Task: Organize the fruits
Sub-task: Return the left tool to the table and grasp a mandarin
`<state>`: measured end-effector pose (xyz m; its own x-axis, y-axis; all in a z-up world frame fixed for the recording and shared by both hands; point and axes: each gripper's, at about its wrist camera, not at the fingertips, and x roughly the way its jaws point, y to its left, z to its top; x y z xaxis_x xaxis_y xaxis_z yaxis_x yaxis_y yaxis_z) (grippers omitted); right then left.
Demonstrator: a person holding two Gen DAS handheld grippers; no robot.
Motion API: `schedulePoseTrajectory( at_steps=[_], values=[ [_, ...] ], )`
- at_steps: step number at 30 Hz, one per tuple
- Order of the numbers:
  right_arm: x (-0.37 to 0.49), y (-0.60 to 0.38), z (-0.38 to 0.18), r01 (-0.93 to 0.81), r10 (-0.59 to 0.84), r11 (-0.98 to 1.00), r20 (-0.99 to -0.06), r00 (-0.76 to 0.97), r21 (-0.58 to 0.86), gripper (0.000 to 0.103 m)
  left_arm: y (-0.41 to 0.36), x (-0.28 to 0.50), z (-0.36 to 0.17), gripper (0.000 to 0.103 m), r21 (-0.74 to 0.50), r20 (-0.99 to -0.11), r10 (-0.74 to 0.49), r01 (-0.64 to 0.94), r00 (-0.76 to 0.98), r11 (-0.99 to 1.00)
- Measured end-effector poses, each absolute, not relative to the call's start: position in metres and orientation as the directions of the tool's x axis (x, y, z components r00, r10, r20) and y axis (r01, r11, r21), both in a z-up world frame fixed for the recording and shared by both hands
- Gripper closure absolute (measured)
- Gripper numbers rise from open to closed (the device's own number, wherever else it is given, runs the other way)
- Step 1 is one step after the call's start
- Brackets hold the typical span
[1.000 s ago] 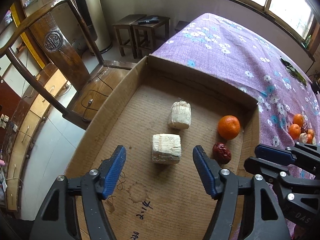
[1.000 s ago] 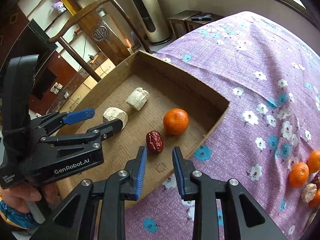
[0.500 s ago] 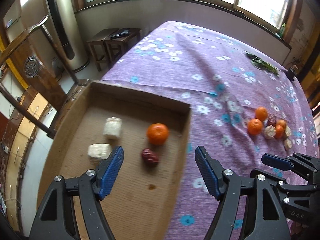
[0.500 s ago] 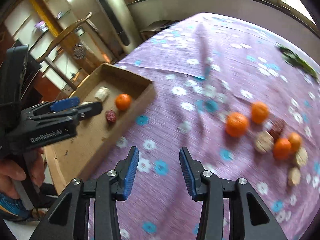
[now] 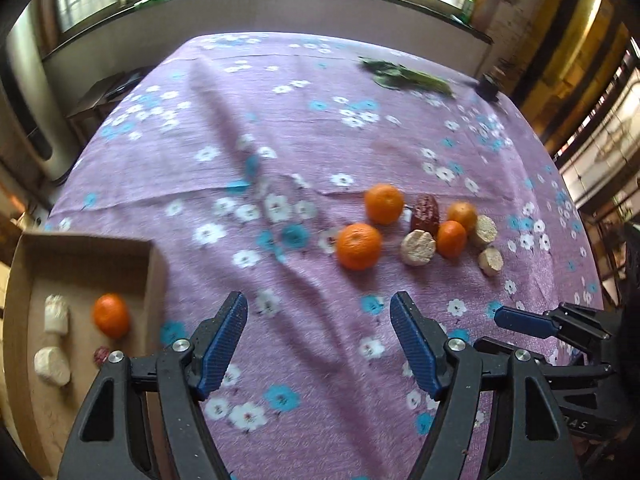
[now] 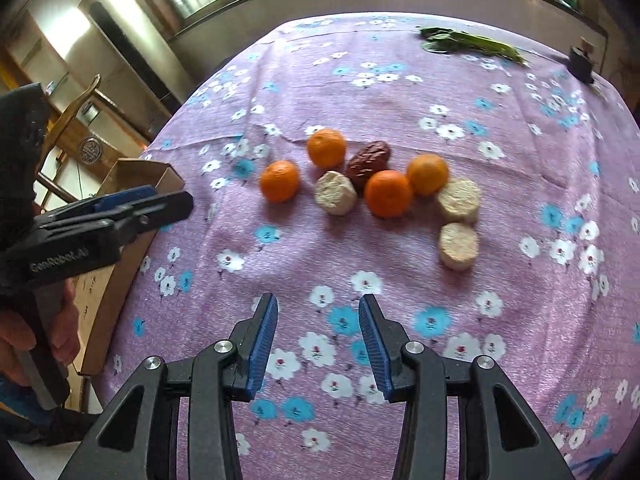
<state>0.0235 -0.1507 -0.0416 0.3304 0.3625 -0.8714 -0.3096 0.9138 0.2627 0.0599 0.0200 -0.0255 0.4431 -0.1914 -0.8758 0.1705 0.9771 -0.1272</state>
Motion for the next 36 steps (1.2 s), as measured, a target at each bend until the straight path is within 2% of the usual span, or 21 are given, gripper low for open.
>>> schedulePoseTrajectory(
  at_steps=[12,23,24,27,36],
  values=[
    [0.038,-0.173,-0.045,-0.274,0.367,0.920,-0.866,0.341,0.282,0.057,-0.007,0.099,-0.056,0.030,-0.101,-0.898,-0.204,0.269,0.389,0.958],
    [0.052,-0.171,-0.049,-0.272,0.376,0.916,-0.864,0.334,0.293,0.057,-0.014,0.114,-0.072,0.030,-0.086,-0.907,-0.194,0.287,0.373,0.954],
    [0.053,-0.170,-0.049,-0.272,0.377,0.916,-0.863,0.336,0.294,0.057,-0.014,0.115,-0.073,0.031,-0.085,-0.906,-0.195,0.290,0.375,0.953],
    [0.057,-0.169,-0.049,-0.271,0.384,0.914,-0.859,0.338,0.302,0.057,-0.012,0.119,-0.079,0.069,-0.143,-0.907,-0.244,0.293,0.344,0.945],
    [0.075,-0.145,-0.059,-0.289,0.420,0.897,-0.849,0.321,0.335,0.057,0.003,0.108,-0.061,0.069,-0.124,-0.896,-0.207,0.225,0.393,0.966]
  ],
)
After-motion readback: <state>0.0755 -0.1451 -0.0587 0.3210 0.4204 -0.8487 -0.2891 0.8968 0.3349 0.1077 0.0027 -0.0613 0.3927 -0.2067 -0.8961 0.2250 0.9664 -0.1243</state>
